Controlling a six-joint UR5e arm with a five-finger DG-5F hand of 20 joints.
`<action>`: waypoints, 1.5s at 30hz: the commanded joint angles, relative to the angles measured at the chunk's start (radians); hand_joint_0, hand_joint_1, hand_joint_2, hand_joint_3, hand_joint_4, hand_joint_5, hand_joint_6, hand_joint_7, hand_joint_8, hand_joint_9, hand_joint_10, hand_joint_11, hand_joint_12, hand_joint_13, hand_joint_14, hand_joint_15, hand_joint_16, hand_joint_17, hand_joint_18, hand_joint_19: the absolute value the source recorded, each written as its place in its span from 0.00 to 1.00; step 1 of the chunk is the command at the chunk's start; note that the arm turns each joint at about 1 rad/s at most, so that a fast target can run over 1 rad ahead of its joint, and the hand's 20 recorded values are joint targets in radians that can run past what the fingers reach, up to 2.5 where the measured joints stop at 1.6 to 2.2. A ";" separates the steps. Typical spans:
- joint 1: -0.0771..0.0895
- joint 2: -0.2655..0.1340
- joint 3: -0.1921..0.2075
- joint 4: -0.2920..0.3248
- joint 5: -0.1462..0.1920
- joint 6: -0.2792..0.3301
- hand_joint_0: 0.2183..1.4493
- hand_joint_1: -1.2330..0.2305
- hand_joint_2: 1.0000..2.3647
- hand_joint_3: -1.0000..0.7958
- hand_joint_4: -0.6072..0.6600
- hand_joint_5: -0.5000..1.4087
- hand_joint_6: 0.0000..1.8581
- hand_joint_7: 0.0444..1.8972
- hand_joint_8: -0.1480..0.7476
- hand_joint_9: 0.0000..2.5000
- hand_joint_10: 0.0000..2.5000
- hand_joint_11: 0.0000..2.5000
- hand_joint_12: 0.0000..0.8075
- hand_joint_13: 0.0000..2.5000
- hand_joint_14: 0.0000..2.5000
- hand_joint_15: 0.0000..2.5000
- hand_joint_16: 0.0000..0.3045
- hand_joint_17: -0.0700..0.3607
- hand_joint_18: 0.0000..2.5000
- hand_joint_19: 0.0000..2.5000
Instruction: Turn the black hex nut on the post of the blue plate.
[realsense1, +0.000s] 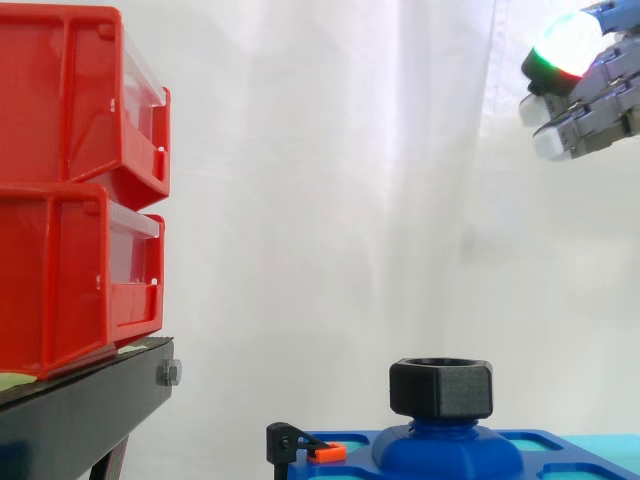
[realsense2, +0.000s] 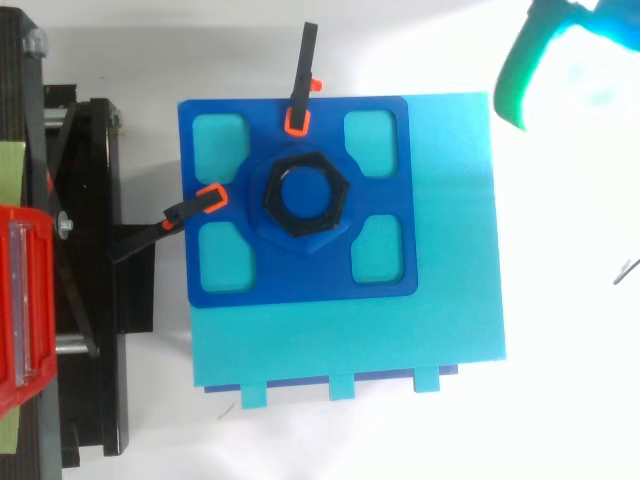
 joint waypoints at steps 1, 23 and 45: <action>0.013 -0.014 -0.022 0.138 0.057 -0.053 0.19 0.59 0.00 0.28 0.56 0.13 0.27 0.43 0.39 0.05 0.00 0.00 0.43 0.01 0.00 0.00 0.21 0.49 0.00 0.03; 0.066 -0.268 0.108 0.268 0.094 -0.395 0.19 0.64 0.00 0.28 0.55 0.13 0.27 0.38 0.36 0.00 0.00 0.00 0.43 0.00 0.00 0.00 0.20 0.48 0.00 0.03; 0.157 -0.351 0.130 0.308 0.189 -0.638 0.19 0.64 0.00 0.28 0.58 0.14 0.27 0.47 0.37 0.01 0.00 0.00 0.43 0.00 0.00 0.00 0.20 0.48 0.00 0.02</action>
